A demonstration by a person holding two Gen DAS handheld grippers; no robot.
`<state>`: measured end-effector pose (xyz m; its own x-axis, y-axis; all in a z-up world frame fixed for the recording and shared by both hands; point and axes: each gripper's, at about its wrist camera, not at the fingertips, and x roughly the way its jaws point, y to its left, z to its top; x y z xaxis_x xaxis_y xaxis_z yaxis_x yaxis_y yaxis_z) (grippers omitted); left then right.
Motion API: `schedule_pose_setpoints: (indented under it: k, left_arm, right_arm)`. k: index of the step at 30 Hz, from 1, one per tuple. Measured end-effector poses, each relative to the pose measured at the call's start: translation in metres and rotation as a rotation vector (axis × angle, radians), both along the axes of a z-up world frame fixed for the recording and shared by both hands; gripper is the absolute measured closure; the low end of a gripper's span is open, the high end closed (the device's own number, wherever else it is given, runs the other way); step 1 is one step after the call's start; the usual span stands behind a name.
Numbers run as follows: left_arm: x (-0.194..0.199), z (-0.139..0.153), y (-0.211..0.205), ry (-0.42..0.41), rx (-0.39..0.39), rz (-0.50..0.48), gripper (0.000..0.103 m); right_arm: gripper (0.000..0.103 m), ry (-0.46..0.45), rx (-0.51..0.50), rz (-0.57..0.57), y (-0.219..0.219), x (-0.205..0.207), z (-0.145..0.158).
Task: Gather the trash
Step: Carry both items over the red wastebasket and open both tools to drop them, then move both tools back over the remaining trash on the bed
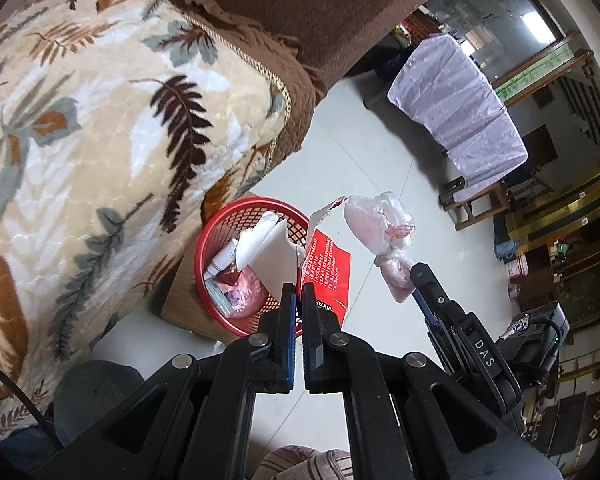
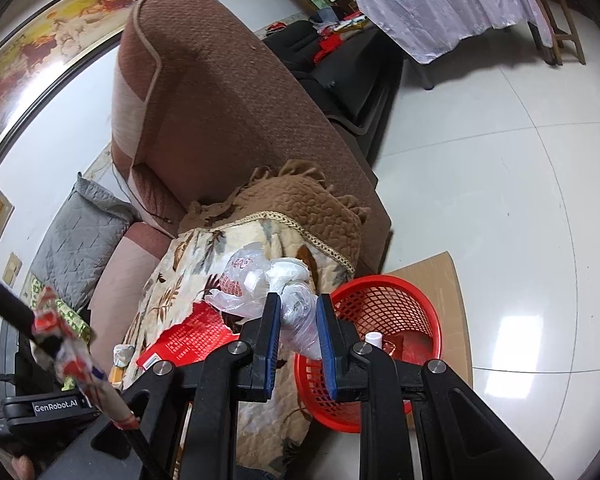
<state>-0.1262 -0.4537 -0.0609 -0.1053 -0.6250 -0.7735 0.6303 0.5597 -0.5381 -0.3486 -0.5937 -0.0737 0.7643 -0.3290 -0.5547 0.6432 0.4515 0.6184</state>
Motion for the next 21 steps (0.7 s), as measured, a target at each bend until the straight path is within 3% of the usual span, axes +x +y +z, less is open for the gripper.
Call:
schedule_pose_setpoints:
  k: [10, 11, 12, 14, 16, 21]
  left_arm:
    - [0.003, -0.027, -0.028, 0.019, 0.049, -0.018, 0.101]
    - [0.004, -0.03, -0.03, 0.02, 0.057, -0.012, 0.1]
    - [0.006, -0.035, -0.031, 0.029, 0.07, -0.007, 0.099]
    - [0.01, -0.047, -0.032, 0.061, 0.089, 0.004, 0.079]
    - [0.014, -0.053, -0.027, 0.087, 0.085, 0.027, 0.07]
    - [0.016, -0.043, -0.01, 0.083, 0.055, 0.036, 0.066]
  right_arm:
    - [0.081, 0.021, 0.044, -0.014, -0.012, 0.006, -0.021]
    - [0.079, 0.018, 0.053, -0.011, -0.014, 0.007, -0.023]
    - [0.066, 0.017, 0.069, -0.013, -0.015, 0.007, -0.026]
    - [0.042, 0.016, 0.084, -0.032, -0.017, 0.004, -0.03]
    - [0.041, 0.008, 0.079, -0.033, -0.016, 0.002, -0.029]
    - [0.041, -0.018, 0.057, -0.01, -0.013, 0.002, -0.017]
